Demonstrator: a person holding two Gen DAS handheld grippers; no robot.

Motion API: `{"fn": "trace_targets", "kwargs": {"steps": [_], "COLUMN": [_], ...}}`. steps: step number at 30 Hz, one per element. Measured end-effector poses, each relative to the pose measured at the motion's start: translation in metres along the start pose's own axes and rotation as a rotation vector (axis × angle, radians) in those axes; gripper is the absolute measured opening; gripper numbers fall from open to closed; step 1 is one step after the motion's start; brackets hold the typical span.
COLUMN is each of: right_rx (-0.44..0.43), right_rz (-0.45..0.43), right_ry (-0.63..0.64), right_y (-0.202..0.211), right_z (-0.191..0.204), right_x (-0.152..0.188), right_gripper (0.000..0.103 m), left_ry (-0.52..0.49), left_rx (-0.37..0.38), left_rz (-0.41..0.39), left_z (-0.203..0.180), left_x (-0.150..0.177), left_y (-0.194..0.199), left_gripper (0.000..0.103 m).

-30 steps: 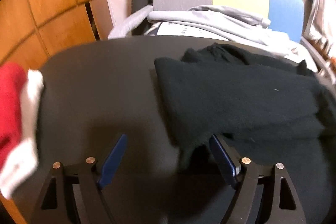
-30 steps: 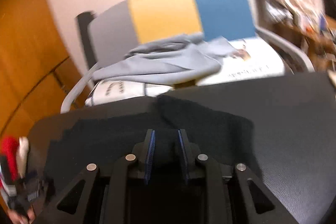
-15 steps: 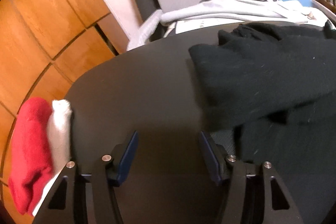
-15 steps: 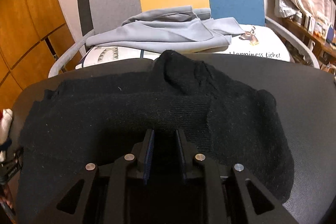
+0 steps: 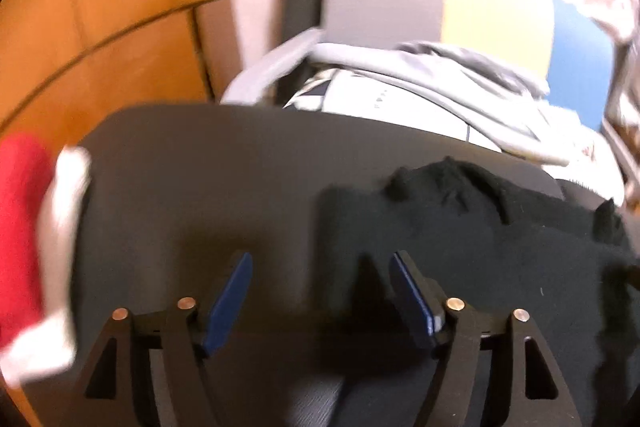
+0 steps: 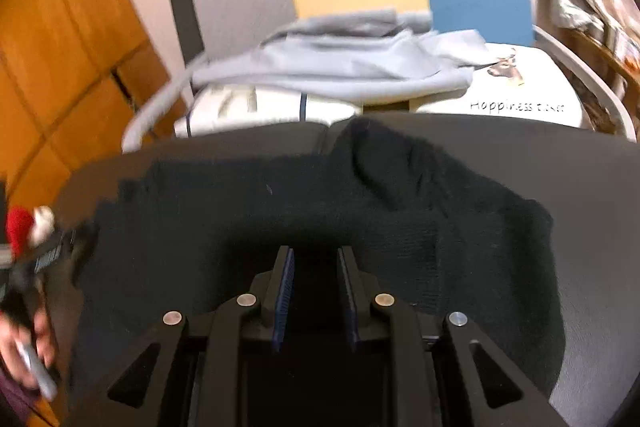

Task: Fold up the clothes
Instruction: 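Open both tools and hover them over the folded sweater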

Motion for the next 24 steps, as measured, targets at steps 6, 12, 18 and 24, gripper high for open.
{"fn": "trace_targets", "kwargs": {"steps": [6, 12, 18, 24], "right_rx": [0.010, -0.011, -0.055, -0.054], "right_rz": [-0.047, -0.070, -0.066, -0.023], "right_ry": [0.026, -0.073, -0.079, -0.056], "right_y": [-0.006, 0.003, 0.013, -0.004], "right_z": [-0.005, -0.017, -0.015, -0.018], "right_x": [0.009, 0.011, 0.000, 0.006], "right_gripper": [0.022, 0.022, 0.023, 0.022], "left_ry": [-0.026, 0.097, 0.149, 0.079], "left_rx": [-0.159, -0.211, -0.219, -0.184], "left_rz": [0.074, 0.081, 0.076, 0.023], "left_z": [0.026, 0.056, 0.061, 0.028], "left_x": [0.006, 0.028, 0.024, 0.040], "left_y": [-0.041, -0.034, -0.009, 0.021], "left_gripper": [0.080, 0.093, 0.092, 0.092]}}
Point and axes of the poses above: each gripper's, at about its wrist camera, not at the fingertips, and y roughly against the way its jaws point, z to its left, x to its underside, the point moved 10 cm from there along -y, roughly the way its jaws point, and after that the axes turned 3 degrees about z, right-handed, at the moved point
